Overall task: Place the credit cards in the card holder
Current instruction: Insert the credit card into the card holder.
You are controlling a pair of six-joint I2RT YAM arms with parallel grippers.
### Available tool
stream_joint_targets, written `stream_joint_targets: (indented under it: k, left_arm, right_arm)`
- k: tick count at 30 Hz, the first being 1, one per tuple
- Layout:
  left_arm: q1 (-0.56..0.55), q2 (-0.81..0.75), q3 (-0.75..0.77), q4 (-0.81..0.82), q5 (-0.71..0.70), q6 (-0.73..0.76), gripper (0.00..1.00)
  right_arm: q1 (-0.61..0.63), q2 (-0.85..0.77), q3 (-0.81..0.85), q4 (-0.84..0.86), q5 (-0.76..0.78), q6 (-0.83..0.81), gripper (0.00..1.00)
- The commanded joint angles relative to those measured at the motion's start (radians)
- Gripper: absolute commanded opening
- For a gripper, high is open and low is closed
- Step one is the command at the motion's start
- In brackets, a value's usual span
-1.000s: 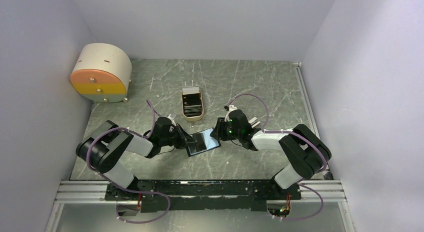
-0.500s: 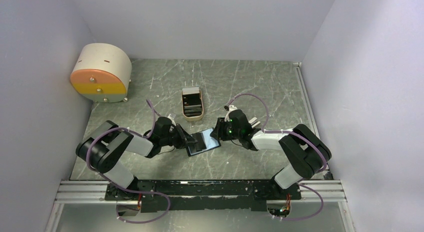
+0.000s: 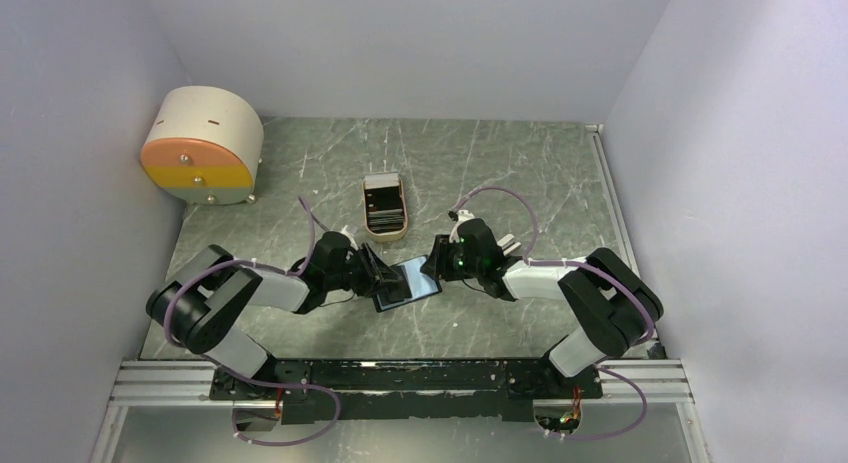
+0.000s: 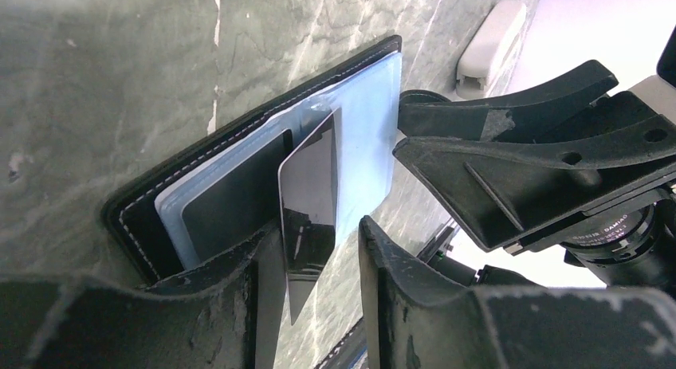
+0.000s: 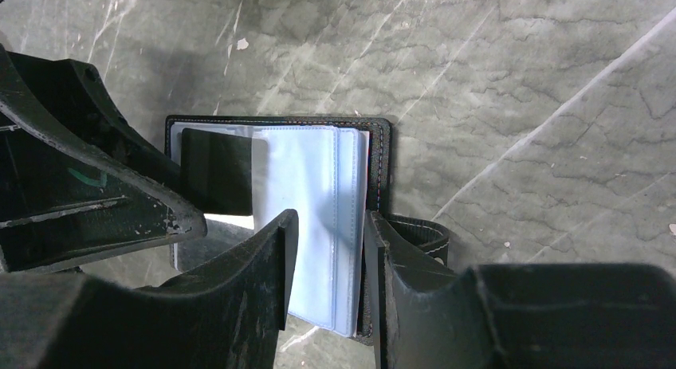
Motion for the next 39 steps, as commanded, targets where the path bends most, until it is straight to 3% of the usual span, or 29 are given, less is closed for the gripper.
stream_joint_targets:
  k: [1, 4, 12, 29, 35, 39]
  left_arm:
    - [-0.011, -0.031, -0.005, -0.176, -0.083, 0.032, 0.43]
    - [-0.010, -0.039, -0.009, -0.175, -0.088, 0.030, 0.41]
    - [-0.013, 0.023, 0.018, -0.152, -0.078, 0.037, 0.10]
    - [-0.013, -0.066, -0.049, -0.116, -0.164, 0.004, 0.09]
    - [-0.025, 0.007, -0.030, -0.065, -0.112, 0.001, 0.12]
    - [-0.033, 0.023, -0.023, -0.056, -0.111, -0.003, 0.09]
  right_arm:
    - [0.001, -0.014, -0.014, -0.066, 0.007, -0.010, 0.41]
    - [0.001, -0.014, -0.014, -0.065, 0.008, -0.010, 0.41]
    - [0.001, -0.020, -0.014, -0.066, 0.006, -0.011, 0.41]
    - [0.002, -0.013, -0.014, -0.058, 0.000, -0.009, 0.41]
    - [0.002, -0.011, -0.014, -0.054, -0.008, -0.008, 0.41]
    - [0.001, -0.015, -0.018, -0.059, -0.002, -0.009, 0.41]
